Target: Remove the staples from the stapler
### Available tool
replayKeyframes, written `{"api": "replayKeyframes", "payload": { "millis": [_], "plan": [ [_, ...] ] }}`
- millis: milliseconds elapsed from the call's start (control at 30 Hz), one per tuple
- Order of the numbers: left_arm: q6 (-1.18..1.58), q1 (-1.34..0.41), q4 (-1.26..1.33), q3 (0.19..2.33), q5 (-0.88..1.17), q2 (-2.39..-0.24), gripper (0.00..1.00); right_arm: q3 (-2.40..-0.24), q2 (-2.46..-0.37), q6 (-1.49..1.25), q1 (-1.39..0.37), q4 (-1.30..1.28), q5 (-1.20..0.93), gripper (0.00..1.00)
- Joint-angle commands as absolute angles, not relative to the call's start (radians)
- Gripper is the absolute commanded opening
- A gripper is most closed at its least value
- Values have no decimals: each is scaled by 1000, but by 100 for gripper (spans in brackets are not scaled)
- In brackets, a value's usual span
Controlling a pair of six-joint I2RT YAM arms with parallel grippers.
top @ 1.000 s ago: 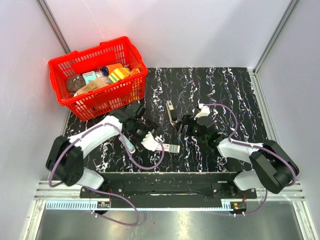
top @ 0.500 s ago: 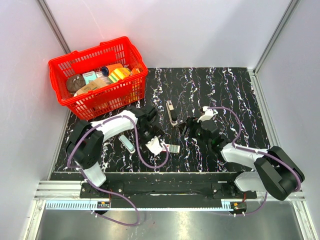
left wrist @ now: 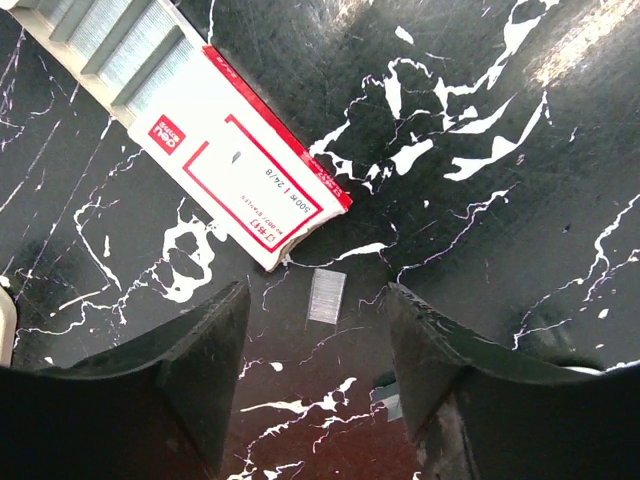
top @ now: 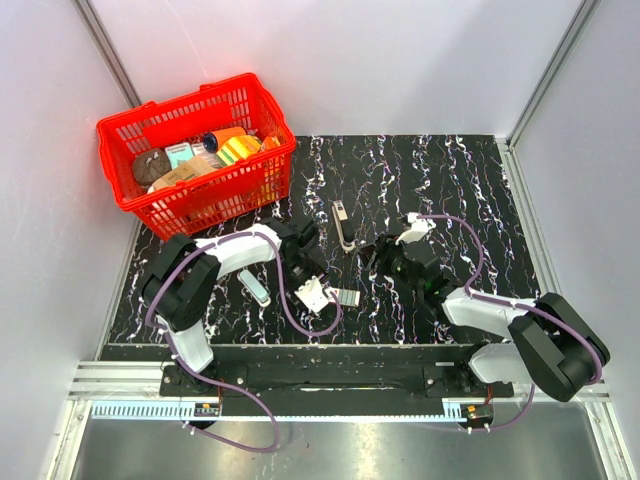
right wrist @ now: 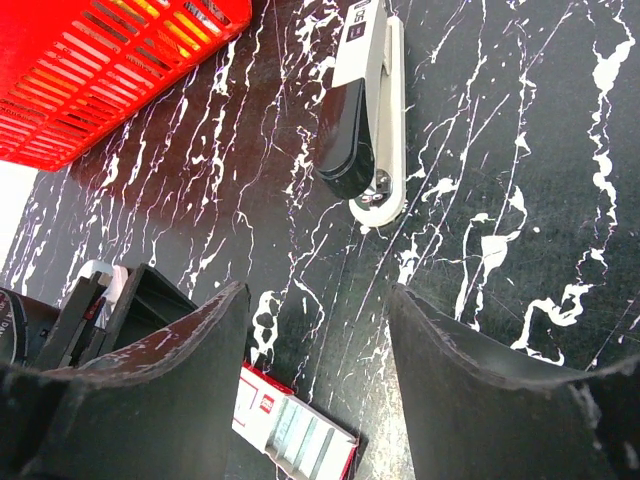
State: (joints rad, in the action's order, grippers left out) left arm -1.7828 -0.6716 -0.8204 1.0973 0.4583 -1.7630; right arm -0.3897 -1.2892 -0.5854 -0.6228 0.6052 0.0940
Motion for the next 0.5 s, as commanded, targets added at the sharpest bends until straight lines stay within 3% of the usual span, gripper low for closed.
{"api": "replayKeyframes", "payload": {
  "millis": [0,100,267,467],
  "plan": [
    [-1793,-677,-776,1091,430,-1804,57,-387,-1266,-592,-629,660,101,62],
    [-1795,-677,-778,1089,430,-1809,46,-383,-1262,-592,-629,661,98,61],
    [-1781,-681,-778,1086,420,-1809,37,-382,-1256,-592,-629,660,89,59],
    [-1764,-690,-778,1088,396,-1818,33,-382,-1258,-597,-629,661,75,57]
  ]
}}
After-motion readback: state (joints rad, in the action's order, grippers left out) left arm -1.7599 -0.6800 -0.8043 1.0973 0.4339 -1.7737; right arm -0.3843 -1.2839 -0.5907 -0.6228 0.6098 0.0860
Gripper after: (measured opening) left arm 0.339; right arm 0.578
